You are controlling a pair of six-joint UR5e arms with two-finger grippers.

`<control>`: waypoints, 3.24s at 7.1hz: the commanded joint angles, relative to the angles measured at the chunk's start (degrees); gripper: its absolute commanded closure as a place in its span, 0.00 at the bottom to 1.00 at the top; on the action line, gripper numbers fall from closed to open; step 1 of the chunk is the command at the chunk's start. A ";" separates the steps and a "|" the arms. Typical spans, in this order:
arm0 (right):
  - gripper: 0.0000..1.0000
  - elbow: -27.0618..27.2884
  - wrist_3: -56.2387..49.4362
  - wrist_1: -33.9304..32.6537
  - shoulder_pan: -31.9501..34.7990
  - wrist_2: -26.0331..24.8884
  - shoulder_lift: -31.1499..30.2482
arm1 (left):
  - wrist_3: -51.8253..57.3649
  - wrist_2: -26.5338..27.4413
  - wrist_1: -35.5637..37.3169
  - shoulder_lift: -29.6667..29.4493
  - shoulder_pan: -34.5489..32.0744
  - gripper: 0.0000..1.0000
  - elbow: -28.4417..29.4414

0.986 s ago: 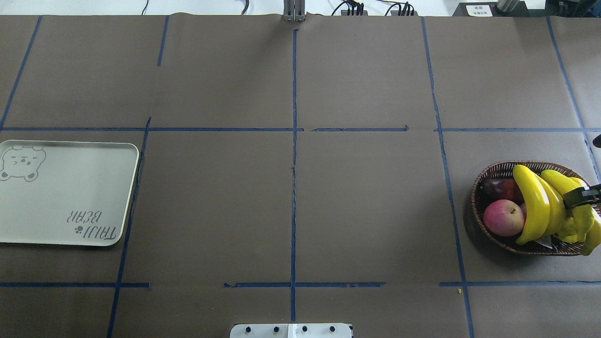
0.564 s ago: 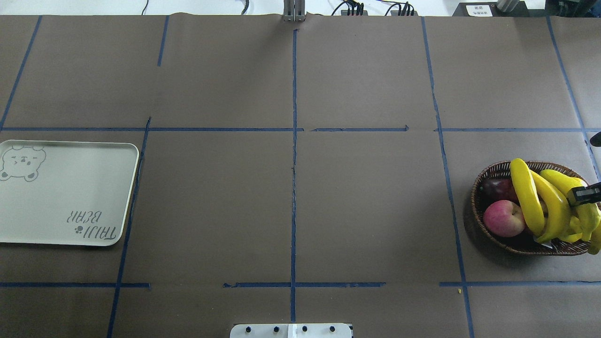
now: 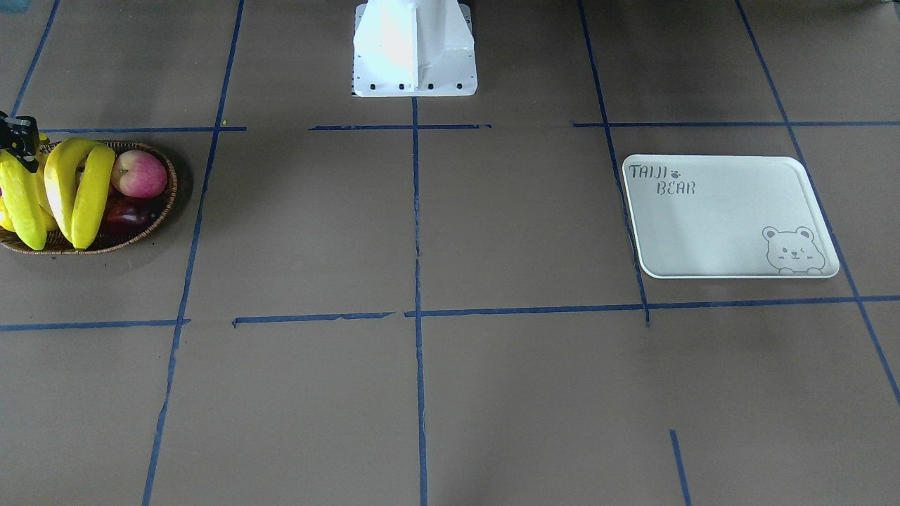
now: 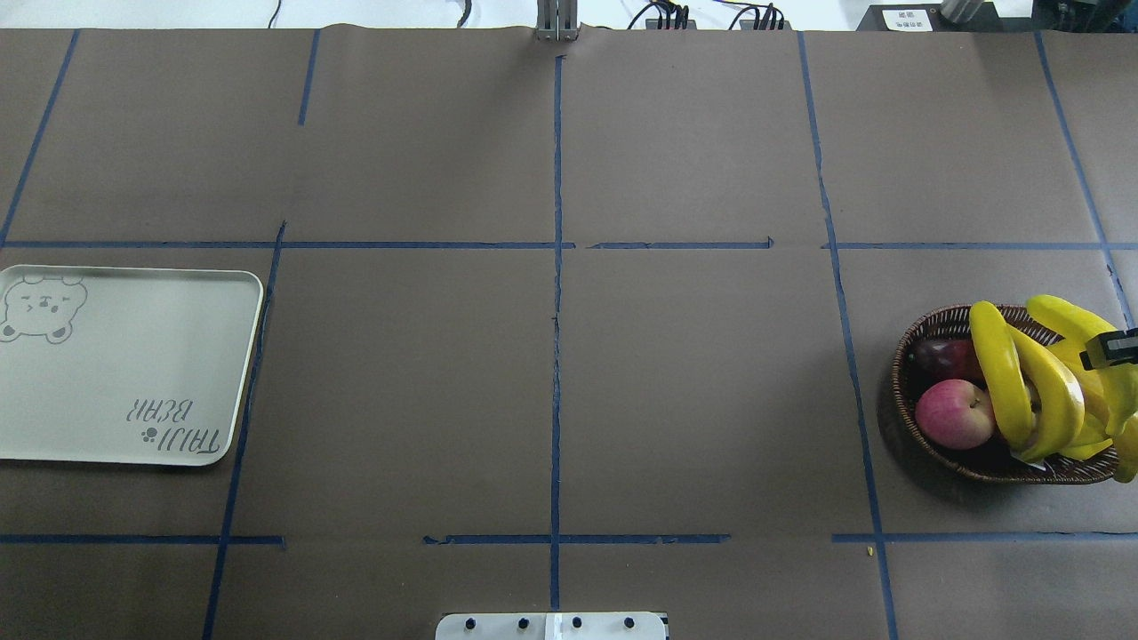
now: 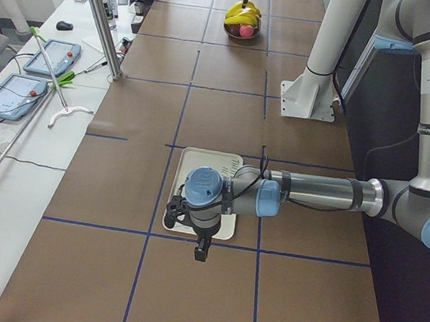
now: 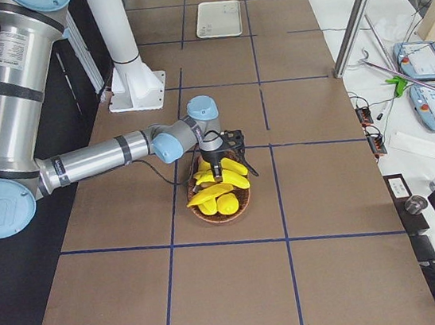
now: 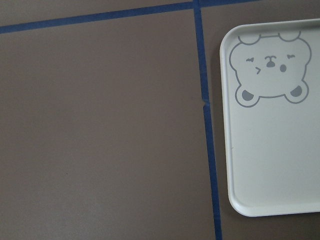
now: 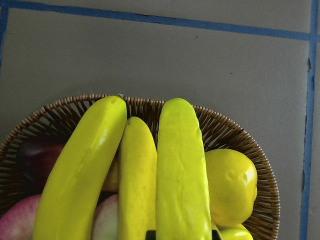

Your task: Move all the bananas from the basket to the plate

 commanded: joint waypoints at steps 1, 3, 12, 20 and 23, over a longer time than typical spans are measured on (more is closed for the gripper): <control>0.96 4.29 -0.27 0.09 6.49 6.63 0.30 | 0.11 -0.18 0.11 0.14 1.20 0.00 -1.12; 0.95 5.62 -0.27 2.27 8.11 12.39 4.68 | -0.58 -0.09 0.02 -0.99 2.78 0.00 -1.47; 1.00 -3.08 23.61 14.49 -6.90 10.75 24.91 | -53.67 -13.33 -37.80 -10.40 21.04 0.00 -4.46; 1.00 -4.84 47.36 20.31 -24.65 -15.78 40.38 | -121.47 10.33 -39.62 -37.37 49.52 0.00 -11.31; 1.00 -5.10 48.69 20.22 -32.82 -24.50 43.20 | -131.88 10.45 -39.18 -42.22 50.25 0.00 -10.44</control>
